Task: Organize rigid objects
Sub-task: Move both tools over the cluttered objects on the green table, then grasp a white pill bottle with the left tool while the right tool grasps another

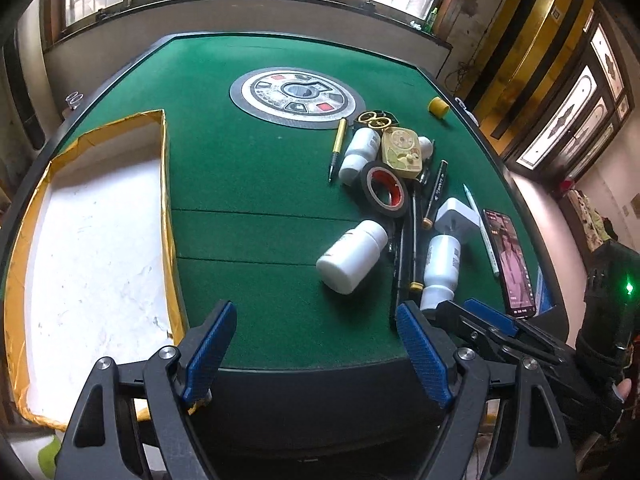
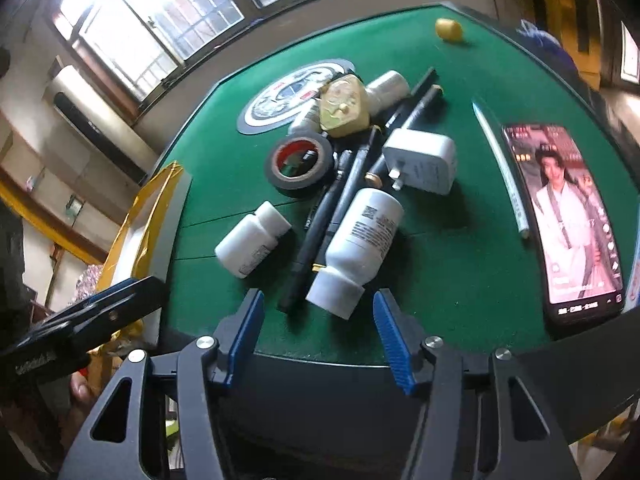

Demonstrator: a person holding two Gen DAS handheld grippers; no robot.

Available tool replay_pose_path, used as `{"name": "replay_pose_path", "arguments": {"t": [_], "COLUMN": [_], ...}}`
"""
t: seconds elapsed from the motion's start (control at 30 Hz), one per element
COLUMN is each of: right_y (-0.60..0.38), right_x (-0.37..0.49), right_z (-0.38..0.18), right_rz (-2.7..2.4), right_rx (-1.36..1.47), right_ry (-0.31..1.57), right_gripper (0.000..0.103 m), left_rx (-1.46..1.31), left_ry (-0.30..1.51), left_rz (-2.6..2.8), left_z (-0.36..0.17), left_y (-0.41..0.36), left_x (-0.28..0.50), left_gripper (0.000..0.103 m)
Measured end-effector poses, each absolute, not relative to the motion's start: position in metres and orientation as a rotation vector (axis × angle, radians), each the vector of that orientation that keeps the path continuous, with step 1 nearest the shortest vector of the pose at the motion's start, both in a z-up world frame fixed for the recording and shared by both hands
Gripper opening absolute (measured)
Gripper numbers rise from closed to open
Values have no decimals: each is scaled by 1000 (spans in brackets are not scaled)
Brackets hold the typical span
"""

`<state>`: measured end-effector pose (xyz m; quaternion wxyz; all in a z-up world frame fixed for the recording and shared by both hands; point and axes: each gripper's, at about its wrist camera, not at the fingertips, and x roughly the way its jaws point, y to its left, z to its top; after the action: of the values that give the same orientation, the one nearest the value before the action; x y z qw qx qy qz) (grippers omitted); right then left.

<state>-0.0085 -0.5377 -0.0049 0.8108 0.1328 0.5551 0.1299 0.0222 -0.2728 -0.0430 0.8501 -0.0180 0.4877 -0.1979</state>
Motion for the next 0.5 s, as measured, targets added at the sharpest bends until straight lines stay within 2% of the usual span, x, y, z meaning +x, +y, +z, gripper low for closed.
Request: {"name": "replay_pose_path", "arguments": {"t": [0.07, 0.43, 0.5], "right_y": [-521, -493, -492], "right_x": [3, 41, 45], "right_z": [-22, -56, -58], "right_rz": [270, 181, 174], "right_rx": [300, 271, 271], "right_ry": [1193, 1215, 1218], "right_gripper": [52, 52, 48], "left_rx": [-39, 59, 88], "left_ry": [1026, 1060, 1075], "left_rz": [-417, -475, -487], "left_z": [-43, -50, -57], "left_y": [-273, -302, -314], "left_x": [25, 52, 59], "left_gripper": [85, 85, 85]}}
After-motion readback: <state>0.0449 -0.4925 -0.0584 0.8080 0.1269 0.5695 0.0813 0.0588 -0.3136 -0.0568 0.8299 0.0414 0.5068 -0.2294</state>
